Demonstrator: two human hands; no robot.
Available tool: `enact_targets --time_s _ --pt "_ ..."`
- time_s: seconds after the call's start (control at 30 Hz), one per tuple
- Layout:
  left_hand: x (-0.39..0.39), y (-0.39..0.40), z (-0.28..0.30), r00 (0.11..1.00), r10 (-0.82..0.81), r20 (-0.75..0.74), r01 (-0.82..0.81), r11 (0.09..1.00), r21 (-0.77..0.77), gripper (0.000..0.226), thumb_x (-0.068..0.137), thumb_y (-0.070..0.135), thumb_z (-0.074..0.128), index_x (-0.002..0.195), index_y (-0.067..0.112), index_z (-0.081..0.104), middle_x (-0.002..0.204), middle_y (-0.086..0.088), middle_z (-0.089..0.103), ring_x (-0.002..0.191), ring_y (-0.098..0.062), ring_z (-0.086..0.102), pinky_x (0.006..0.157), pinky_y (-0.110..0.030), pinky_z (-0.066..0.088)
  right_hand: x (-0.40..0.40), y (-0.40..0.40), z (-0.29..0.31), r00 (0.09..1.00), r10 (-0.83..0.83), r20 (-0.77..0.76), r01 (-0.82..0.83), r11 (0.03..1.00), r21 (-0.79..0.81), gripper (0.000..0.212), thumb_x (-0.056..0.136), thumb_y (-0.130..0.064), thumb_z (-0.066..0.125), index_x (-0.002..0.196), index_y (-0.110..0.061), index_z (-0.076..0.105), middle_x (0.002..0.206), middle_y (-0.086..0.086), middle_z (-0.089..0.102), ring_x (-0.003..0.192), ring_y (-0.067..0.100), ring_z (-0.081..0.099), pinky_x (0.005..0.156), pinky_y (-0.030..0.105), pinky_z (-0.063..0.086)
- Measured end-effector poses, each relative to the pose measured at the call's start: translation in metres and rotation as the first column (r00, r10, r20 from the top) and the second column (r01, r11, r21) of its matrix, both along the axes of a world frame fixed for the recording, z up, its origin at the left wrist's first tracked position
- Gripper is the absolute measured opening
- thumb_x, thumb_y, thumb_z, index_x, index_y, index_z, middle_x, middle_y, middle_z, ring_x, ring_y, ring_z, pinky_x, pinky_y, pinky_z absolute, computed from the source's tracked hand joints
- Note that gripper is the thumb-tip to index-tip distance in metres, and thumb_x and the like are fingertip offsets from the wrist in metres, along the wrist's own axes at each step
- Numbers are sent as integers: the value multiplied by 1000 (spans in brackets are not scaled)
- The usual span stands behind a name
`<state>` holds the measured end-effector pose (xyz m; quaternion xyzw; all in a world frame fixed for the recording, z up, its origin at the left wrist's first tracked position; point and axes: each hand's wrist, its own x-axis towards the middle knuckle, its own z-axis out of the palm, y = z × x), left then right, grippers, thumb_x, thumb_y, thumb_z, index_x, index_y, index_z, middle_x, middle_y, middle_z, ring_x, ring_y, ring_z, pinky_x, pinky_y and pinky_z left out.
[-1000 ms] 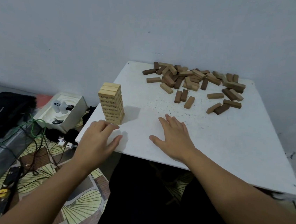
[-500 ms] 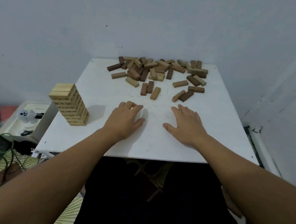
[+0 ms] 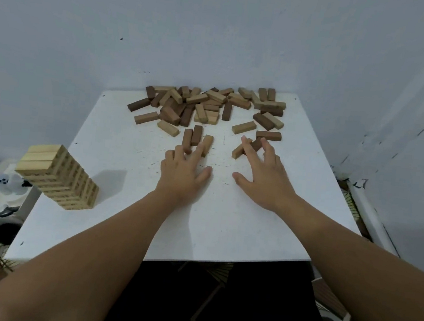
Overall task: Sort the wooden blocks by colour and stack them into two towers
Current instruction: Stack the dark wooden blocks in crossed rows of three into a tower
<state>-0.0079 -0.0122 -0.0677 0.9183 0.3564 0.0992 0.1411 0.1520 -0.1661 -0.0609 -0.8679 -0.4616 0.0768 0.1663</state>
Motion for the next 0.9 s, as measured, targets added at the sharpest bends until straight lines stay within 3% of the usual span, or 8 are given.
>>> enact_targets --time_s 0.1,0.2,0.37,0.43,0.53,0.63,0.77,0.9 --pt "-1 -2 -8 998 -2 62 -2 999 54 61 97 54 43 155 32 40 134 -3 42 118 -25 37 105 -41 36 10 3 -1 998 24 61 -24 1000 -10 81 99 -60 48 161 -47 -2 171 12 -5 147 40 27 120 48 26" --pt "-2 -5 -10 988 -66 140 52 993 105 48 97 44 51 141 25 54 132 -2 51 116 -25 45 99 -39 38 18 7 -2 999 20 40 -19 1000 -20 73 99 -60 47 161 -46 12 172 8 5 141 37 29 118 47 26" --pt "-4 -8 -9 965 -193 179 163 973 165 56 99 42 52 154 33 43 114 6 54 105 -19 46 90 -33 43 12 1 -14 997 2 75 -15 984 179 52 93 -51 59 141 -38 46 147 -1 44 121 30 44 107 42 38" --pt "-5 -9 -9 956 -232 180 199 963 182 61 101 44 52 159 34 36 113 6 55 104 -18 45 91 -33 43 9 -2 -18 997 38 67 -54 964 261 49 90 -46 64 136 -36 50 132 -4 51 111 22 46 103 40 42" --pt "-6 -9 -10 941 -266 207 225 953 203 55 102 46 56 154 31 47 114 4 58 104 -18 47 91 -38 46 8 -5 -17 994 109 9 -106 936 335 54 91 -40 67 141 -32 50 122 -6 57 106 16 48 97 33 44" --pt "-7 -9 -12 926 -316 208 261 931 255 48 103 44 59 148 29 56 117 1 60 103 -19 48 89 -42 48 7 -6 -18 985 174 -14 -156 913 377 53 93 -34 68 143 -27 53 121 -6 62 107 16 52 93 27 45" --pt "-5 -6 -17 909 -363 204 291 905 312 43 104 37 59 146 30 59 126 -5 59 106 -25 52 89 -44 48 6 -4 -23 975 219 39 -216 892 398 42 95 -29 68 137 -25 65 128 -5 65 110 18 56 97 32 49" --pt "-6 -7 -17 905 -349 244 276 916 290 47 103 28 55 150 25 55 133 -7 58 116 -28 52 95 -43 46 7 -2 -27 959 269 84 -279 869 407 46 97 -23 66 143 -29 61 133 -4 62 114 21 54 100 31 47"
